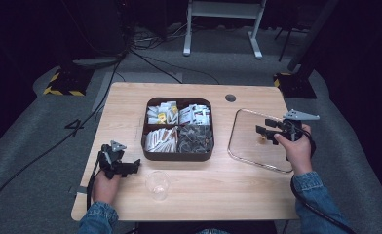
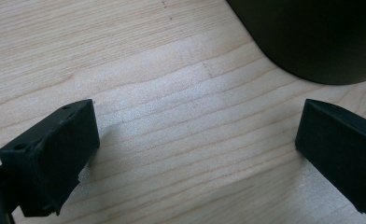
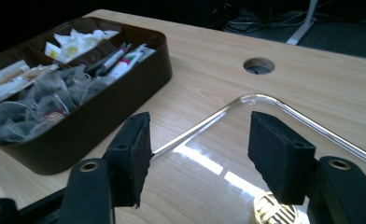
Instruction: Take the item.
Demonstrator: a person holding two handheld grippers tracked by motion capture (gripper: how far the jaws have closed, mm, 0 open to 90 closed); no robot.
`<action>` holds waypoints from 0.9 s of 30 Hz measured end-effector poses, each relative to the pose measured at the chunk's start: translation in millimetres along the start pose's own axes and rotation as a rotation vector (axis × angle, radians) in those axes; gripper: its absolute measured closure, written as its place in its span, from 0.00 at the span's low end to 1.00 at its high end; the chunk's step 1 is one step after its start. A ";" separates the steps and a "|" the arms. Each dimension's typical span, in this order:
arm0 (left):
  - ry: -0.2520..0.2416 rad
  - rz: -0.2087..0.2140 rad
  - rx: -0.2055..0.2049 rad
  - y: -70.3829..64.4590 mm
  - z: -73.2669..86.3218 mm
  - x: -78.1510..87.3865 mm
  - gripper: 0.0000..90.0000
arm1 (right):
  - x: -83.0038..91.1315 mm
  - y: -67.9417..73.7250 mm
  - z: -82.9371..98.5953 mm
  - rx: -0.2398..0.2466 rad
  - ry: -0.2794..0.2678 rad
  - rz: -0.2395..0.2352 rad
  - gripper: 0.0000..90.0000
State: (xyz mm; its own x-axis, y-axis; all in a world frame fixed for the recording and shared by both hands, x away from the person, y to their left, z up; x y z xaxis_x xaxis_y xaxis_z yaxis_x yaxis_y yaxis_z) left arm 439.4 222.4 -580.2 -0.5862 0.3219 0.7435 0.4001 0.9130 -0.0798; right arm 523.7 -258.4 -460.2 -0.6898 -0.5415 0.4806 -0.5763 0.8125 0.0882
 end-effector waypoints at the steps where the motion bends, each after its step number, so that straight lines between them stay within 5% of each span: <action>1: 0.000 0.000 0.001 0.0 0.0 0.0 0.00 | 0.0 2.5 -2.3 0.003 -0.006 -0.005 0.44; 27: 0.001 -0.009 -0.001 1.2 1.7 1.6 0.00 | -51.7 101.8 -35.0 0.148 0.047 -0.219 0.45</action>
State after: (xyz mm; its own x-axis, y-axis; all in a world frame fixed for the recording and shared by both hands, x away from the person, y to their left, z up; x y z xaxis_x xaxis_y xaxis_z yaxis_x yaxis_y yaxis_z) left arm 437.7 224.5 -580.3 -0.5888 0.3134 0.7451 0.3954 0.9156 -0.0726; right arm 516.0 -140.1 -445.5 -0.5225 -0.6875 0.5044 -0.7697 0.6348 0.0678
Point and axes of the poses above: each handheld gripper's, and its own axes: x roughly backward along the jaws, z roughly out of its underside, y roughly to its left, the point moved 10 cm from there along -x, roughly forward along the jaws, and after that the axes turned 4 degrees about z, right-handed, at the moved point
